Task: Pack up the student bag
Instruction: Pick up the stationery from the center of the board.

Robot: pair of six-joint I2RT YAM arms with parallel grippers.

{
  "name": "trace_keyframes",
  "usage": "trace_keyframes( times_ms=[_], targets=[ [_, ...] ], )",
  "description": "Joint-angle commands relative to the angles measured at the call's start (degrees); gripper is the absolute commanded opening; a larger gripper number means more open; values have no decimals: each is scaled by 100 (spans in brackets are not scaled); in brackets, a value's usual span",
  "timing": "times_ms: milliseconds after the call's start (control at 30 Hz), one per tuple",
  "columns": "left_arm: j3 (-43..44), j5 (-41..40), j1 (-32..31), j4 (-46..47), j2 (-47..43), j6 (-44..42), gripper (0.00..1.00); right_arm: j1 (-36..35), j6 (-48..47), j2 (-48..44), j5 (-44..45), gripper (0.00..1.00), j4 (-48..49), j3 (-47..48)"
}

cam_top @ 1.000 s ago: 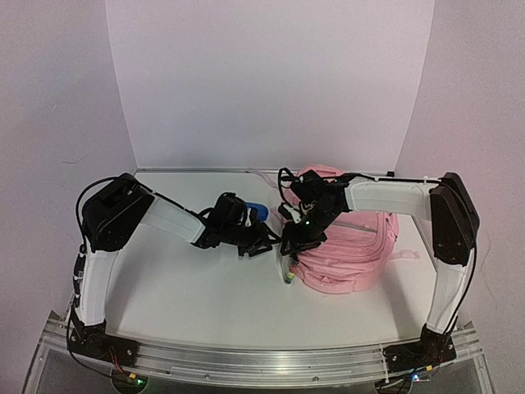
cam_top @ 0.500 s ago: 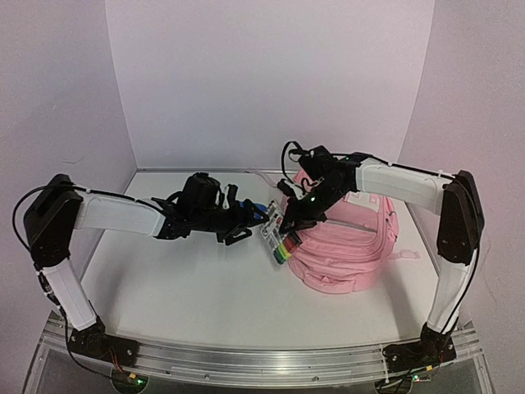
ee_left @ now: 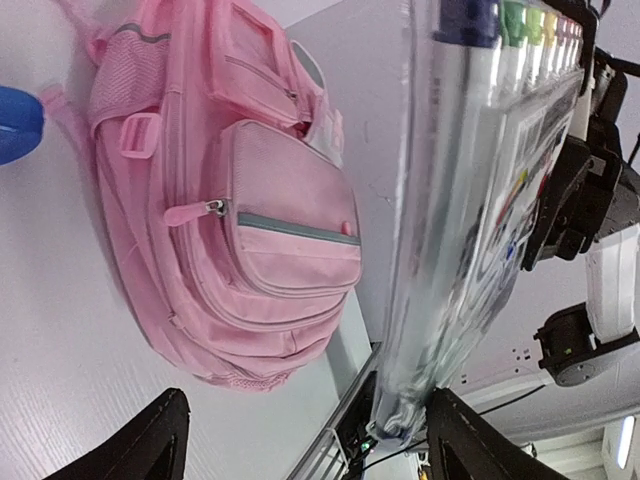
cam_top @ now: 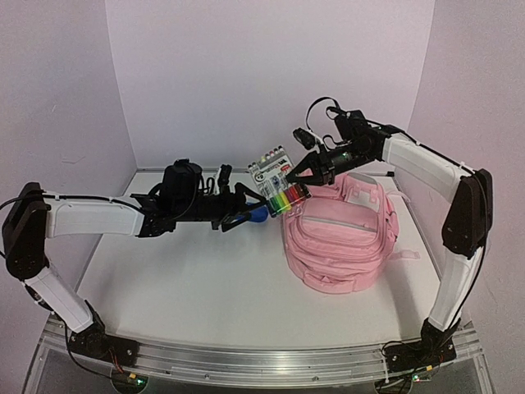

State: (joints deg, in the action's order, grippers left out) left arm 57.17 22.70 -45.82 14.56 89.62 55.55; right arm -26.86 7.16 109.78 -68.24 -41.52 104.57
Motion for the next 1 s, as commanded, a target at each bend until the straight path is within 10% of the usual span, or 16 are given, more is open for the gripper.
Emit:
trace_keyframes(
  times_ms=[0, 267, 667, 867, 967],
  targets=[
    [376, 343, -41, 820, 287, -53, 79, -63, -211, -74, -1124, 0, 56, 80],
    [569, 824, -40, 1801, 791, 324, 51, -58, -231, -45, -1362, 0, 57, -101],
    [547, 870, -41, 2310, 786, 490, 51, 133, -227, 288, -1488, 0, 51, -299],
    [546, 801, -42, 2364, 760, 528, 32, 144, -278, 254, -1499, 0, 45, -384],
    [458, 680, -40, 2500, 771, 639, 17, 184, -298, 196, -1292, 20, 22, -459]
  ],
)
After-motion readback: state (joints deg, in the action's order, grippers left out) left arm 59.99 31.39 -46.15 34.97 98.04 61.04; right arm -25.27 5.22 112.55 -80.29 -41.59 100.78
